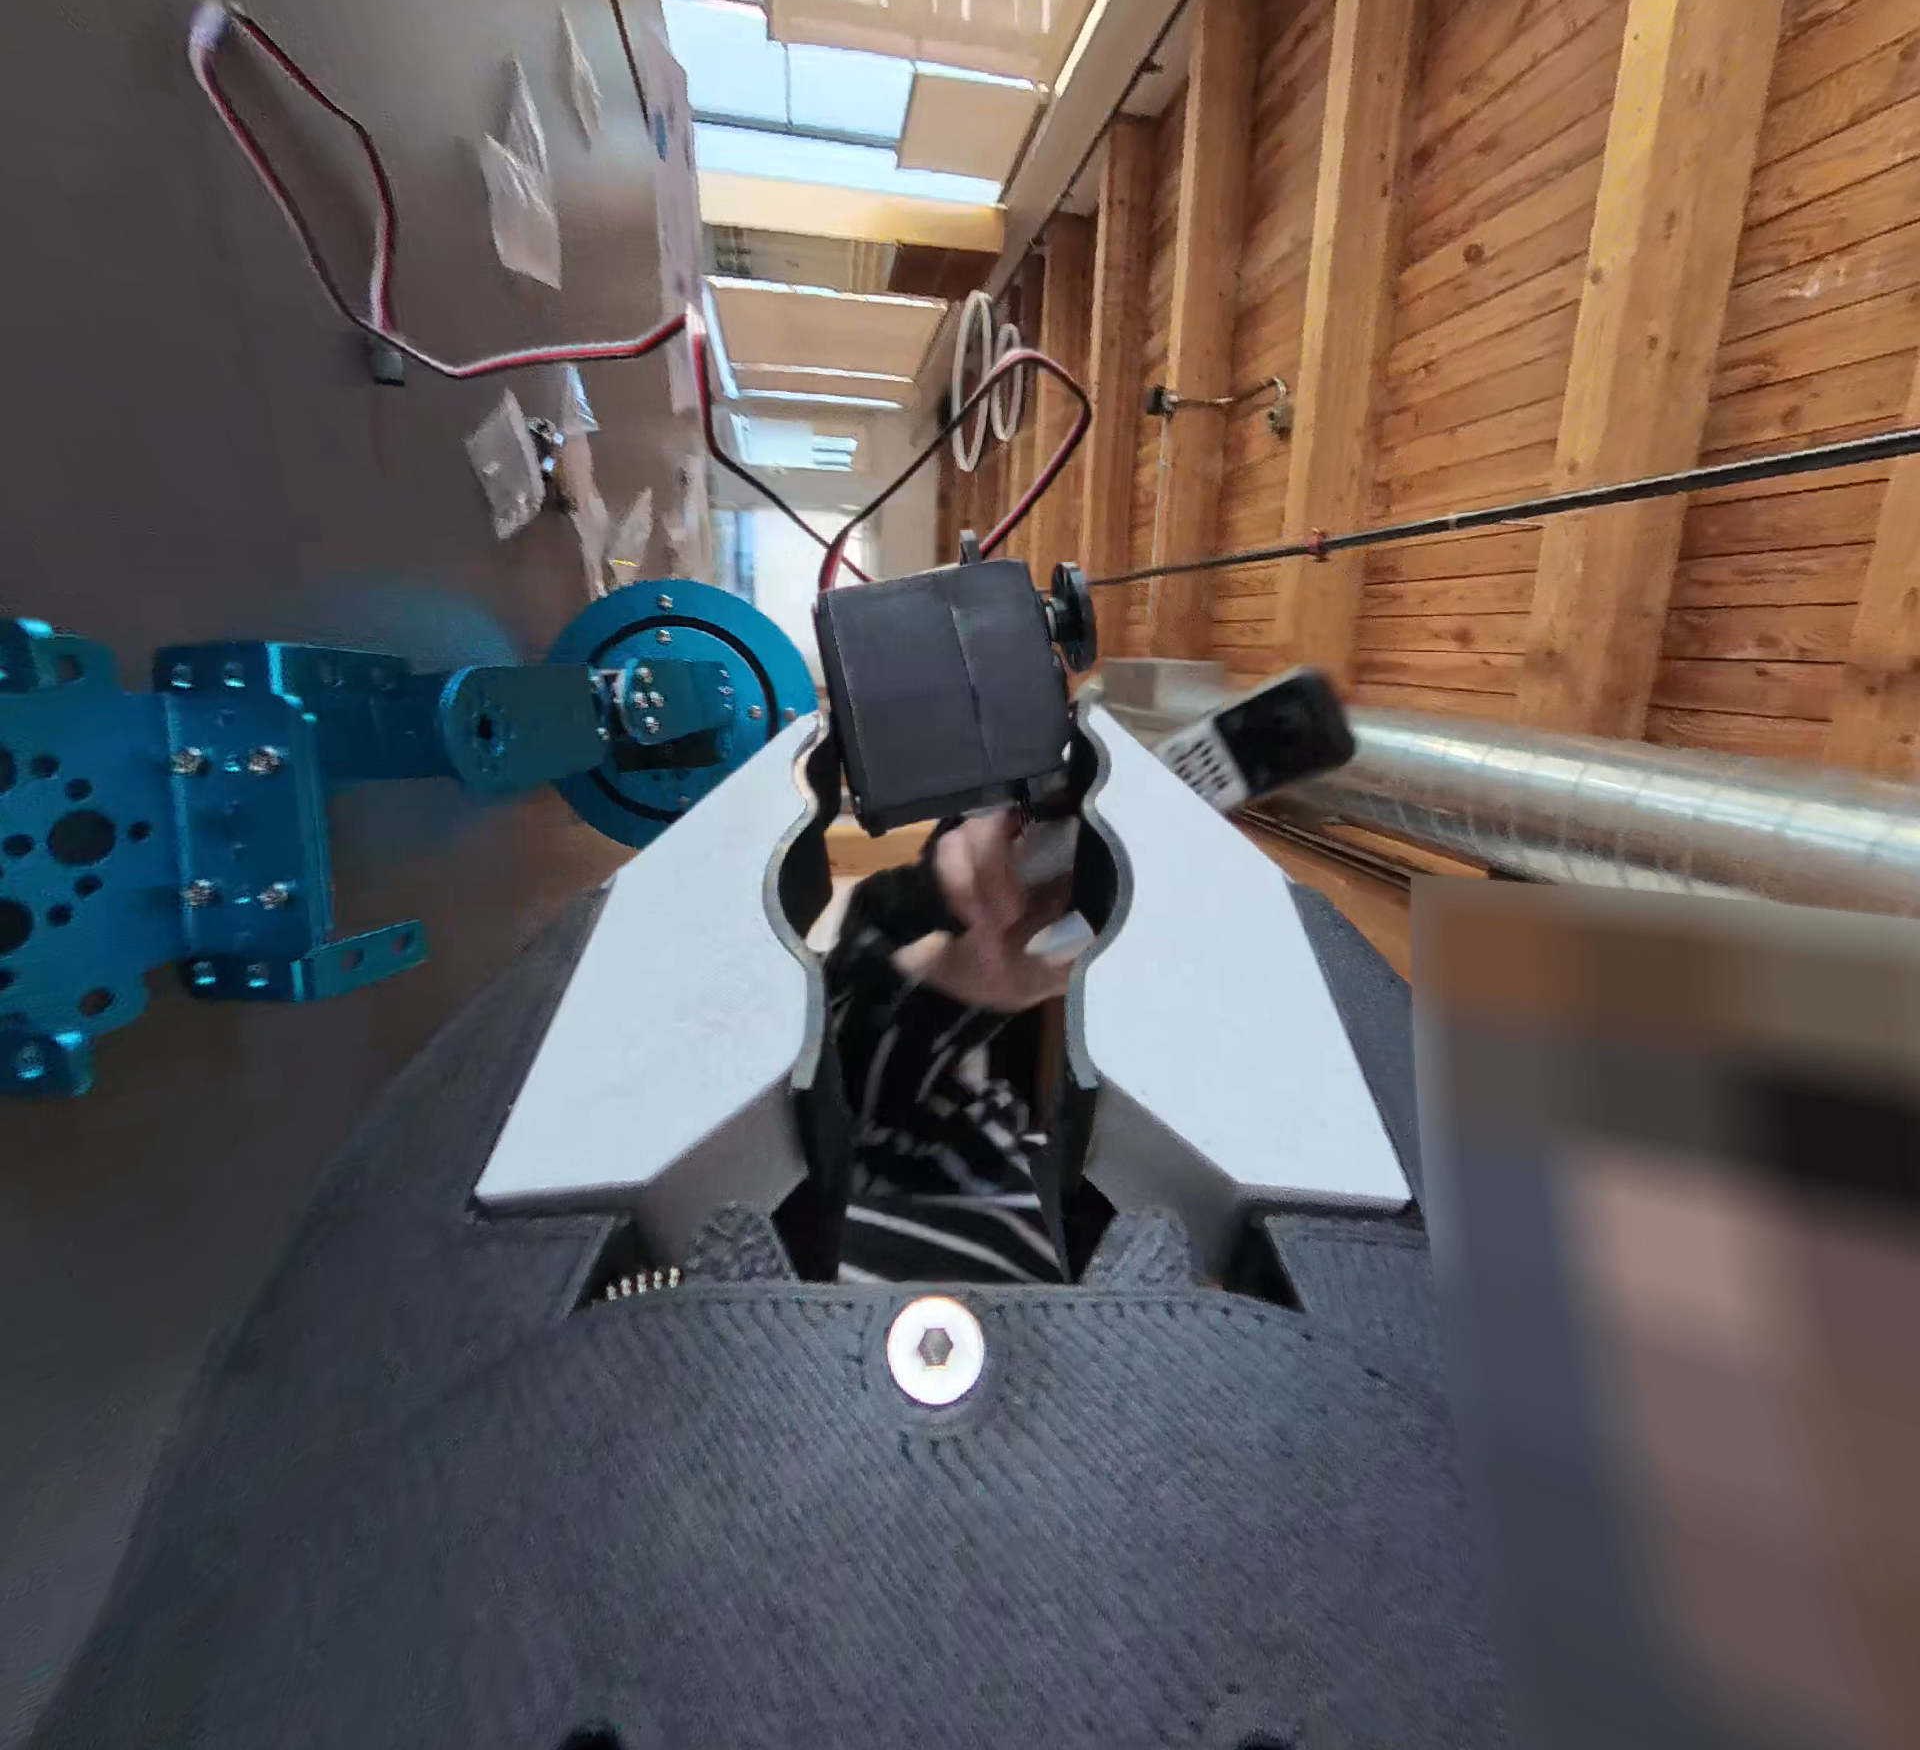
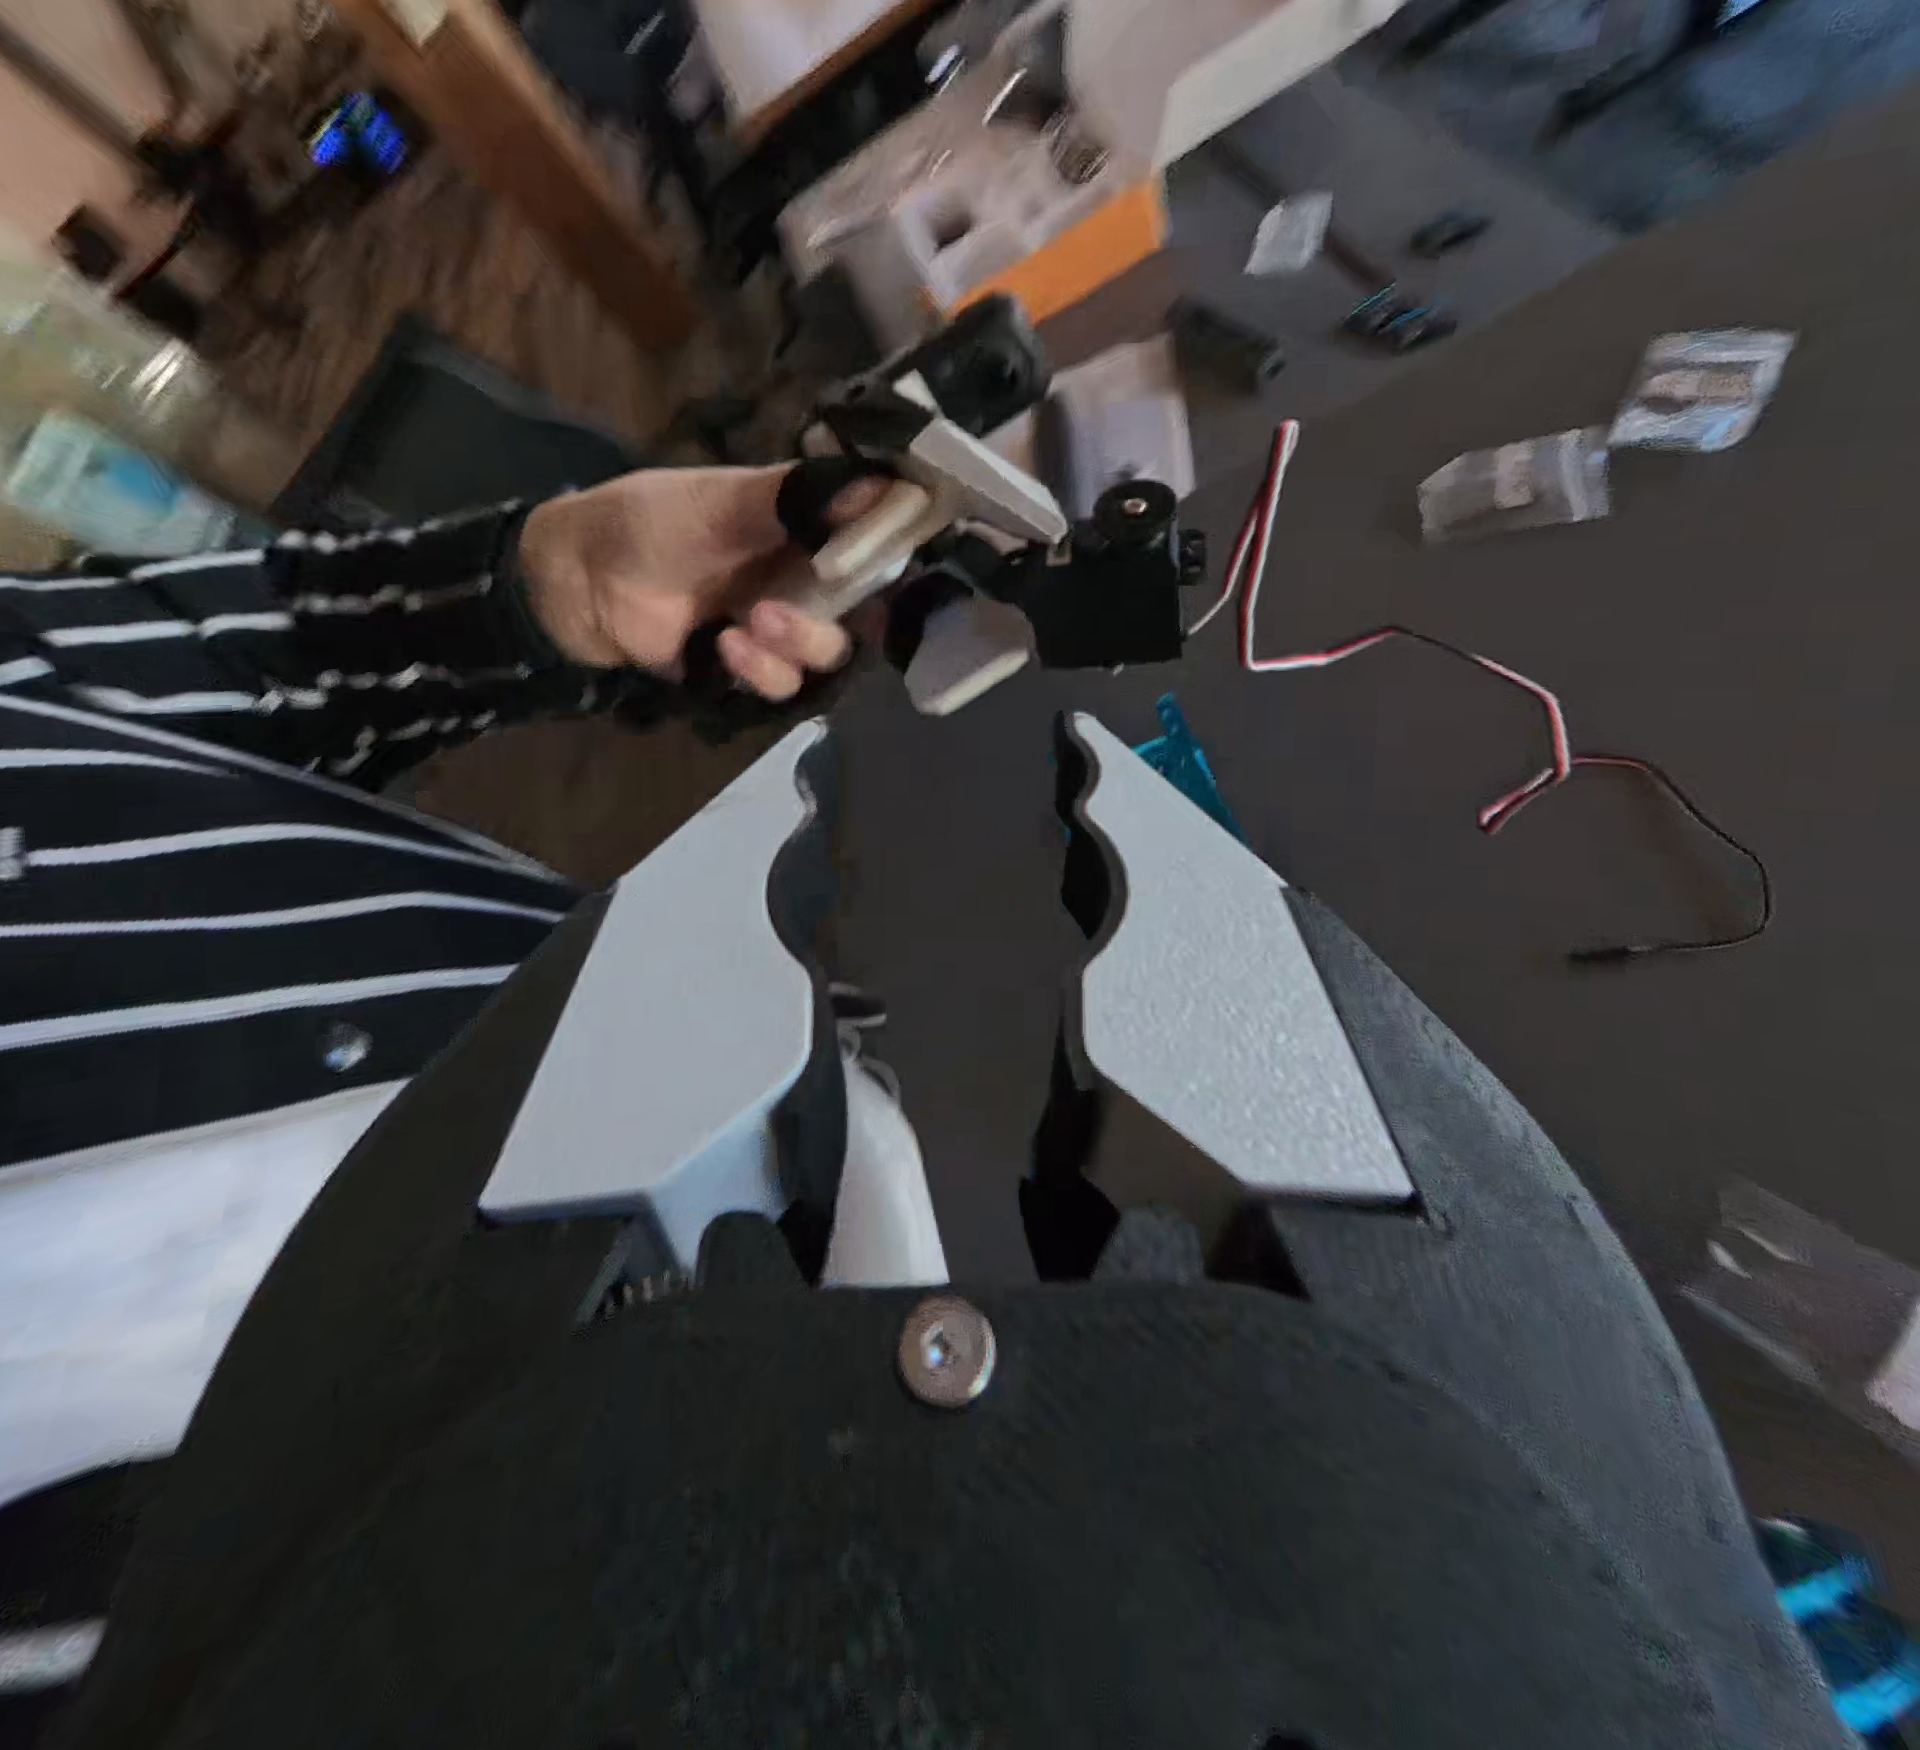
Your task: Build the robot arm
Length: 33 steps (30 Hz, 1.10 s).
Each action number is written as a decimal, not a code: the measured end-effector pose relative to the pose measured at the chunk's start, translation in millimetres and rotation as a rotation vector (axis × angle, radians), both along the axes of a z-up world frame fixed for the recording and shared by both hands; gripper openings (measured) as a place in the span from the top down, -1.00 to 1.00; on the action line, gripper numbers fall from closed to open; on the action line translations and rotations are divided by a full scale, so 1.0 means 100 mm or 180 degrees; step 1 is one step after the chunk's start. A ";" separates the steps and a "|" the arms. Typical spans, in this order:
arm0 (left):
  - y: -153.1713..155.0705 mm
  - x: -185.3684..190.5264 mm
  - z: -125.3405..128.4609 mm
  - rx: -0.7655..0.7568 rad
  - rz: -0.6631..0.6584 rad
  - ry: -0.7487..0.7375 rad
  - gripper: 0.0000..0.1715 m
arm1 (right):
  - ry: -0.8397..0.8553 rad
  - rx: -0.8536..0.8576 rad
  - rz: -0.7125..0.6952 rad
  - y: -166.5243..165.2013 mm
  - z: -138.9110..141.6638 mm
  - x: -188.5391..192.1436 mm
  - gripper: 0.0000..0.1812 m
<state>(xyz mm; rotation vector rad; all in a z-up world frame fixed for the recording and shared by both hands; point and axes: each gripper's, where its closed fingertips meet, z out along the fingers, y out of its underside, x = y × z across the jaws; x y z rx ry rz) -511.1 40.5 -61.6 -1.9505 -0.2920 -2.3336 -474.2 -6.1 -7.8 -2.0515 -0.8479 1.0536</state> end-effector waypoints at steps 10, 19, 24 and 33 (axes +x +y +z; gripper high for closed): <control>-0.10 0.06 0.28 0.0600 -0.0308 -0.0278 0.51 | 0.1859 -0.0389 -0.2128 0.11 -0.17 -0.21 0.39; -0.19 0.19 0.13 0.1092 -0.0008 0.0139 0.51 | 0.1423 0.0075 -0.2707 0.28 -0.18 -0.09 0.36; -0.24 0.30 0.09 0.1493 0.0284 0.0479 0.51 | 0.0661 0.0049 -0.2714 0.34 -0.37 -0.04 0.36; -0.23 0.39 0.13 0.2835 0.1013 0.1591 0.50 | 0.0726 -0.0489 -0.2472 0.39 -0.40 -0.12 0.67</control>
